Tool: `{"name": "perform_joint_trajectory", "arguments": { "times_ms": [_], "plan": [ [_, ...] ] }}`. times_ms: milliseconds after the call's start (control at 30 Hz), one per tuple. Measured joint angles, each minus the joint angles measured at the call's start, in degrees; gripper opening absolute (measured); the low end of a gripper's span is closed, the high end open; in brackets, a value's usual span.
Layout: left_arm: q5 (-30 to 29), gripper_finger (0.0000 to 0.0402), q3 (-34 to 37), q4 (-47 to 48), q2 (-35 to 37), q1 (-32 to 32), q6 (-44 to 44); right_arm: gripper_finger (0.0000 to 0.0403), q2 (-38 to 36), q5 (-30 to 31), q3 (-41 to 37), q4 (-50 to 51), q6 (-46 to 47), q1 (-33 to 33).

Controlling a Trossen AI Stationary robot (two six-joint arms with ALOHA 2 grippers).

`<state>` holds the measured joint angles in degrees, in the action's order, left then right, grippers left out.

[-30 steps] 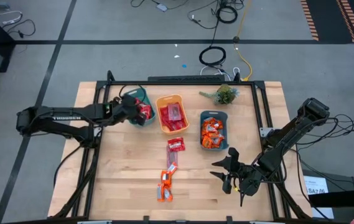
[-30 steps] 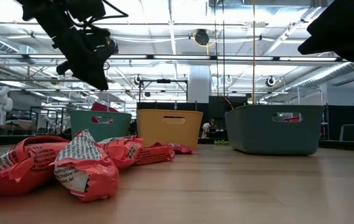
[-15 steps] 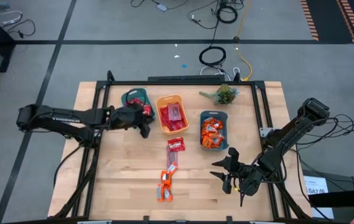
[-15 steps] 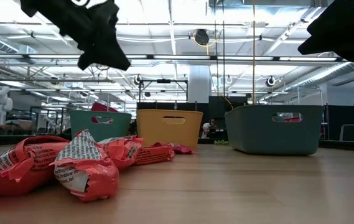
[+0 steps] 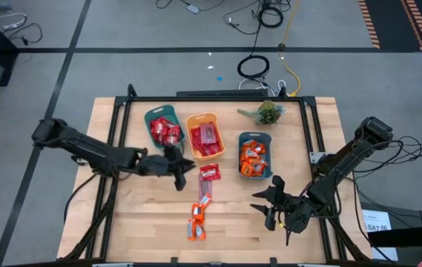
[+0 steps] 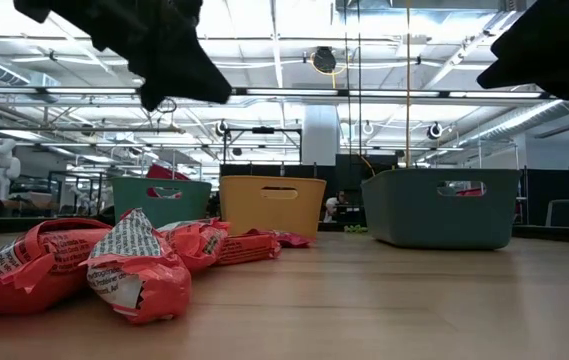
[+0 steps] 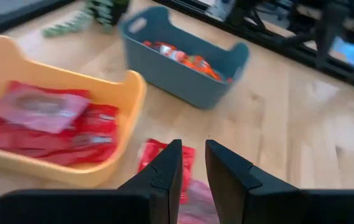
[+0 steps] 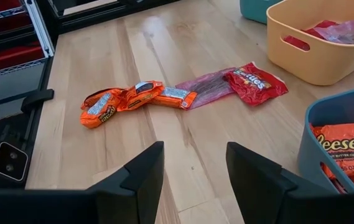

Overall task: Sort candy
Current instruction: Put the red pack of candy into the light blue bin

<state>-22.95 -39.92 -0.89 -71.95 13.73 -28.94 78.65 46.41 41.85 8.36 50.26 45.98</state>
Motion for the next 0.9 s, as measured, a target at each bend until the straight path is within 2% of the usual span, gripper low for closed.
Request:
{"name": "perform_joint_trajectory", "arguments": {
  "times_ms": [267, 633, 900],
  "plan": [
    [-0.07, 0.0079, -0.02, -10.67, -13.27, 1.86, 2.77, 0.0165, 0.00, -0.02, 0.00, 0.00, -0.05, -0.58],
    [-2.38, 0.0079, -5.19, -11.23, -26.69, 1.17, 5.82, 0.0165, 0.00, -0.05, 0.00, -0.01, -0.18, -0.58],
    [-2.19, 0.0079, -5.55, -15.51, -34.79, 0.02, 5.28, 0.0165, 0.00, -0.07, 0.02, -0.02, -0.16, -0.58]
  ]
}}
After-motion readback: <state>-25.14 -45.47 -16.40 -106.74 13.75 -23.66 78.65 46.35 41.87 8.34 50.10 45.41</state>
